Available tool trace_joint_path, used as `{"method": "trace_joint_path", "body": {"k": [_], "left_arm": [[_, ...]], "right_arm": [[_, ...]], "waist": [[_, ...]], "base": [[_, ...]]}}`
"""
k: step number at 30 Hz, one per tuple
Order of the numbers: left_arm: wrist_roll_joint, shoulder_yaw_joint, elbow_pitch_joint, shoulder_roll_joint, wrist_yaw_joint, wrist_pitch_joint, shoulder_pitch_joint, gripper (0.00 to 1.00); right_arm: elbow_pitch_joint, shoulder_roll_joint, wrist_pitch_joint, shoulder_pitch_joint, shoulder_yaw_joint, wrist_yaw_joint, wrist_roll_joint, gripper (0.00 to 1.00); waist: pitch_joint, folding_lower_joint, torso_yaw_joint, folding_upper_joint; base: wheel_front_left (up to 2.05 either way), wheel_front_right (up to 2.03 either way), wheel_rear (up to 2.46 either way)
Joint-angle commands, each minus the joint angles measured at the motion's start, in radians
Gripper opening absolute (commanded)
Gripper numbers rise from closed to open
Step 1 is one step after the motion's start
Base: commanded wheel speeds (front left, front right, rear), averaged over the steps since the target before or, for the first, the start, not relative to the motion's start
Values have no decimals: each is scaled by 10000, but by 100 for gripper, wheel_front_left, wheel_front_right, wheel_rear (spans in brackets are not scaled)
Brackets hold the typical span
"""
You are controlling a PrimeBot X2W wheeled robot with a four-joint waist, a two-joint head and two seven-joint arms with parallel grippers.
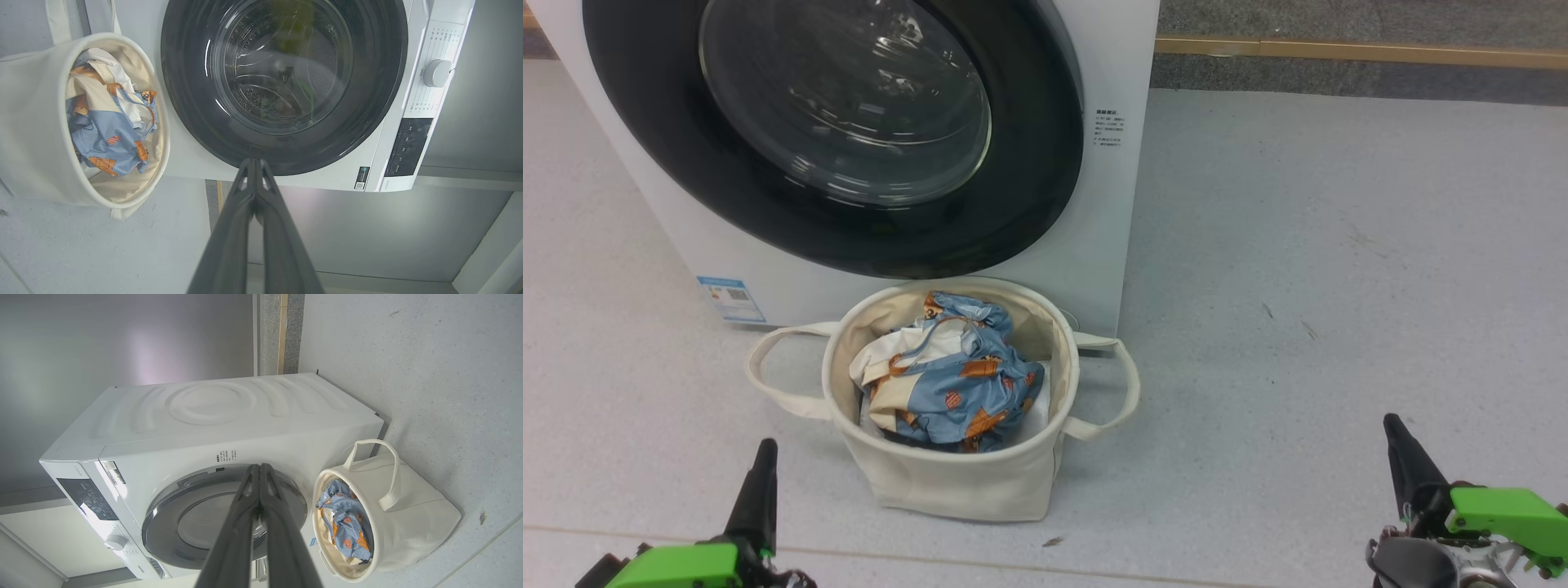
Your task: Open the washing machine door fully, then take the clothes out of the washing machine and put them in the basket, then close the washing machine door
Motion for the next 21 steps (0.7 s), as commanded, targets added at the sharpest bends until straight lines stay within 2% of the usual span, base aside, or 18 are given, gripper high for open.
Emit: {"method": "trace_joint_path", "body": {"k": [1, 21], "left_arm": [[15, 335, -262, 41, -69, 59, -252, 0], [26, 348, -261, 32, -69, 70, -253, 0]], "right_arm": [[-366, -14, 74, -131, 168, 31, -48, 0], [-364, 18, 110, -135, 123, 31, -85, 0]], "waist": [[0, 0, 0, -1], [0, 0, 0, -1]], "base": [[0, 0, 0], [0, 0, 0]]}}
